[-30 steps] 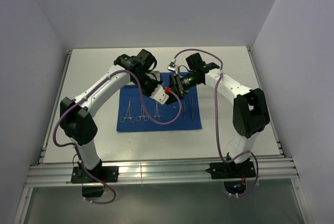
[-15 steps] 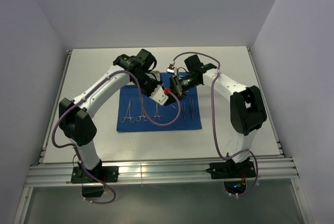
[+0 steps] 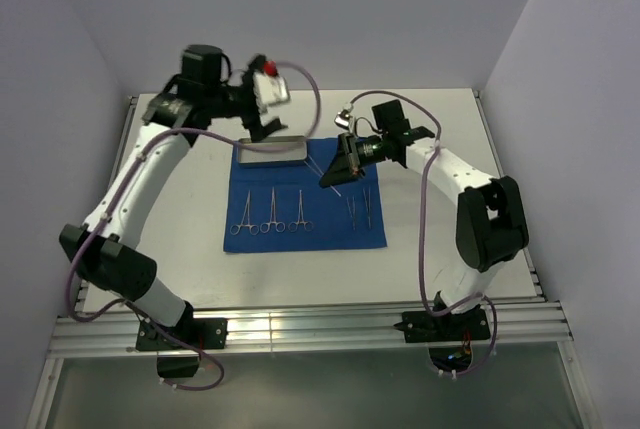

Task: Open and lay out the surgical kit

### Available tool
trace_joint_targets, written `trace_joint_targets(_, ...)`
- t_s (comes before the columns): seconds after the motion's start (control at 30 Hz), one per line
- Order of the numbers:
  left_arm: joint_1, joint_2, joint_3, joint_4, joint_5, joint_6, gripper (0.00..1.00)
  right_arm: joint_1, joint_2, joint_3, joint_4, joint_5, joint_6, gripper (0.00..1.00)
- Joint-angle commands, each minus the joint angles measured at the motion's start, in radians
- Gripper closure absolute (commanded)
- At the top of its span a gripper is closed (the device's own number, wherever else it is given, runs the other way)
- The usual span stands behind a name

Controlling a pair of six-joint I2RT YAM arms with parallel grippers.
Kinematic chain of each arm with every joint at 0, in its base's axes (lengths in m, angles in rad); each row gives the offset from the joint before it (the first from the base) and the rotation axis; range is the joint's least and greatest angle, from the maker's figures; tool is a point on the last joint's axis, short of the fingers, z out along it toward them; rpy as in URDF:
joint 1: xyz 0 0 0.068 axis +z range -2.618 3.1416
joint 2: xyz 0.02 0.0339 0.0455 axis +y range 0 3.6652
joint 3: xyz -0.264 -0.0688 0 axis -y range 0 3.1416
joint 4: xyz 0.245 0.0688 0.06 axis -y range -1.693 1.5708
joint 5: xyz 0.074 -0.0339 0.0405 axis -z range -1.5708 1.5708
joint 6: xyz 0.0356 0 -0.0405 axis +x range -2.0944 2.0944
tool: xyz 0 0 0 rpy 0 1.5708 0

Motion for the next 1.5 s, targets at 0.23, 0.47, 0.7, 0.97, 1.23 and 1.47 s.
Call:
trace_joint_targets(0.23, 0.227, -0.100, -0.349, 0.768, 0.256, -1.635, 0.25, -0.045, -0.233, -0.178, 0.932, 0.101, 0.635, 1.00)
trace_joint_targets(0.47, 0.115, -0.285, -0.701, 1.271, 0.035, -1.985, 0.40, -0.016, -0.201, -0.236, 1.347, 0.161, 1.021, 1.00)
trace_joint_targets(0.7, 0.099, -0.279, -0.749, 1.409, -0.003, -2.118, 0.45, 0.051, -0.192, -0.228, 1.360, 0.155, 1.038, 1.00)
trace_joint_targets(0.97, 0.094, -0.272, -0.737, 1.443, -0.019, -2.133, 0.48, 0.071, -0.201, -0.215, 1.274, 0.144, 0.963, 1.00)
trace_joint_targets(1.23, 0.066, -0.250, -0.679, 1.325, -0.025, -2.066, 0.57, 0.082, -0.206, -0.198, 1.185, 0.147, 0.889, 1.00)
trace_joint_targets(1.47, 0.051, -0.244, -0.646, 1.223, -0.037, -2.008, 0.62, 0.085, -0.206, -0.185, 1.134, 0.152, 0.850, 1.00)
